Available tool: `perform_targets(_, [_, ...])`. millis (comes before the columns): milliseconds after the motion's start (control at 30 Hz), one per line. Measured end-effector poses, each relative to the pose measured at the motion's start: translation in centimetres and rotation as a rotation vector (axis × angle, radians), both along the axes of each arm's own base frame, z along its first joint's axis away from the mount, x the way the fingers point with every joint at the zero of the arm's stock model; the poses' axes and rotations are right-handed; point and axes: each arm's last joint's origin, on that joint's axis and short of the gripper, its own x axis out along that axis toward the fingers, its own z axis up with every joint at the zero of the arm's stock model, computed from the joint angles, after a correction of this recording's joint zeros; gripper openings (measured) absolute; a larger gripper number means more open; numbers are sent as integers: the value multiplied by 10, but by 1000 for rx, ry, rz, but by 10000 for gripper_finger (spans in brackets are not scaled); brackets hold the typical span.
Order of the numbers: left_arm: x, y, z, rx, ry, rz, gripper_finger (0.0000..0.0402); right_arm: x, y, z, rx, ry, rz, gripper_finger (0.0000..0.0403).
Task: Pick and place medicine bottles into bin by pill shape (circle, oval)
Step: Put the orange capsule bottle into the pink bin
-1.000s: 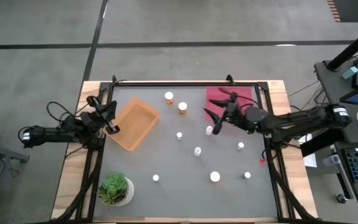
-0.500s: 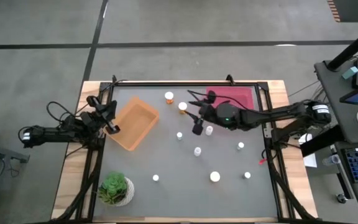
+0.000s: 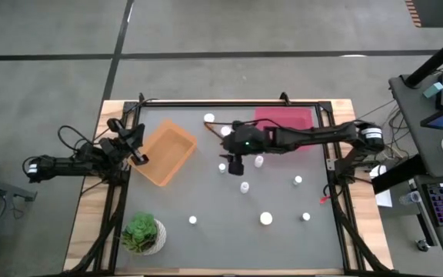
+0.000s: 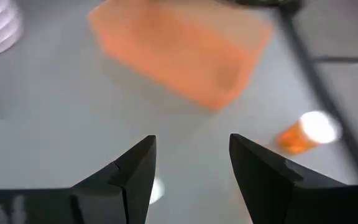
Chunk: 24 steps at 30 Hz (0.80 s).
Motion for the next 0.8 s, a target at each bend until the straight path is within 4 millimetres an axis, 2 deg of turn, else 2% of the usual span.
perform_targets(133, [0, 0, 0, 0, 0, 0, 3, 7, -1, -17, 65, 135, 48, 195])
perform_targets(367, [0, 0, 0, -2, 1, 2, 3, 20, -3, -35, 80, 192, 35, 205])
perform_targets(667, [0, 0, 0, -3, 5, 3, 3, 21, -4, -40, 73, 205, 8, 259])
perform_targets(800, [0, 0, 0, -4, 6, 5, 3, 21, -4, -39, 78, 199, 2, 269])
